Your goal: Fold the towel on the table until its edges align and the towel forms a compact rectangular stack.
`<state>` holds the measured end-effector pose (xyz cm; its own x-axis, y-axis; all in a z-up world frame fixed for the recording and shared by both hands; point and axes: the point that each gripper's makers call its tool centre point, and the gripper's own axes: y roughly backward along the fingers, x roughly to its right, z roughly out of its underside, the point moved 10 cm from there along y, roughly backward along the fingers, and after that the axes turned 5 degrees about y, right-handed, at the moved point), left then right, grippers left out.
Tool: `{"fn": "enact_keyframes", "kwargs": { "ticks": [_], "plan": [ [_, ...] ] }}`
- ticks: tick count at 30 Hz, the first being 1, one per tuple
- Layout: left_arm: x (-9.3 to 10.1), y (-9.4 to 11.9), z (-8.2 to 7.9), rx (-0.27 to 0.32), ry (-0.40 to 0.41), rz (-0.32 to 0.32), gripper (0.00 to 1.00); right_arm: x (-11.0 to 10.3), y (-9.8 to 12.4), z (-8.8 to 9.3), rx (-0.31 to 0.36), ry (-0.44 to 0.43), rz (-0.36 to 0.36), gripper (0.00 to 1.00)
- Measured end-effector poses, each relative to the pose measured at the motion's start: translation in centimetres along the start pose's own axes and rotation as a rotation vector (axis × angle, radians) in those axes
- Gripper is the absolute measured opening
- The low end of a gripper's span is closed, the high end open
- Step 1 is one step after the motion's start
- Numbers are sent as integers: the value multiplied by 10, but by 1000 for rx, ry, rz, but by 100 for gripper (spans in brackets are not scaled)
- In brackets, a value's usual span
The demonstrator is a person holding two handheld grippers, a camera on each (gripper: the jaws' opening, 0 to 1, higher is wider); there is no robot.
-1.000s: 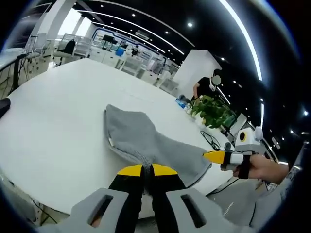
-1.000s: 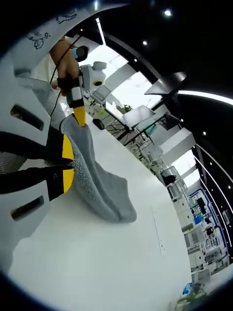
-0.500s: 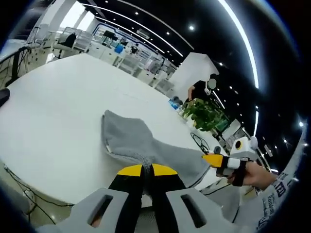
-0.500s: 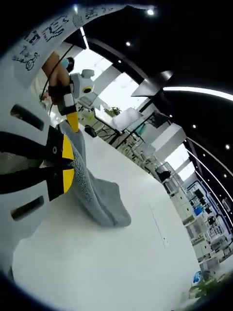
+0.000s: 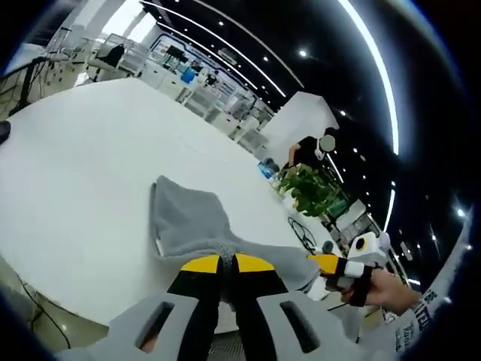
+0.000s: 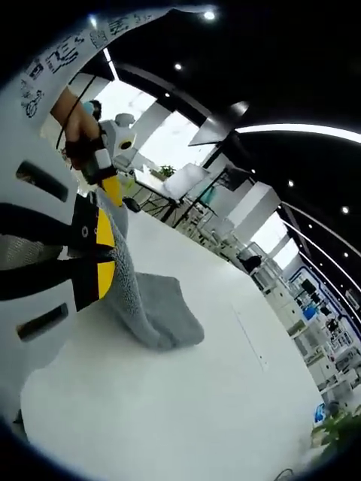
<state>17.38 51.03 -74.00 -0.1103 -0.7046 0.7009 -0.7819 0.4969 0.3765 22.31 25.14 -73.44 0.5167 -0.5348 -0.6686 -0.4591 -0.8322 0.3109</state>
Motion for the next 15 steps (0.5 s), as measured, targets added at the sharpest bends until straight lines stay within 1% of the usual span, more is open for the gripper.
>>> {"fn": "enact_keyframes", "kwargs": {
  "ticks": [2,5,11,15],
  "plan": [
    [-4,-4,-5,8,11,2,6,1,-3,-5,7,-3,0,2],
    [-4,-10,-11,15,22,7,6,3,-6,-12,21,-14,-1,2],
    [-6,-22,-23,39,83,24,6,11,-12,-26,57,-90,-3,3],
    [-7,-32,-30,42,76,29,6,17,-17,-34,69,-116,3,3]
  ]
}}
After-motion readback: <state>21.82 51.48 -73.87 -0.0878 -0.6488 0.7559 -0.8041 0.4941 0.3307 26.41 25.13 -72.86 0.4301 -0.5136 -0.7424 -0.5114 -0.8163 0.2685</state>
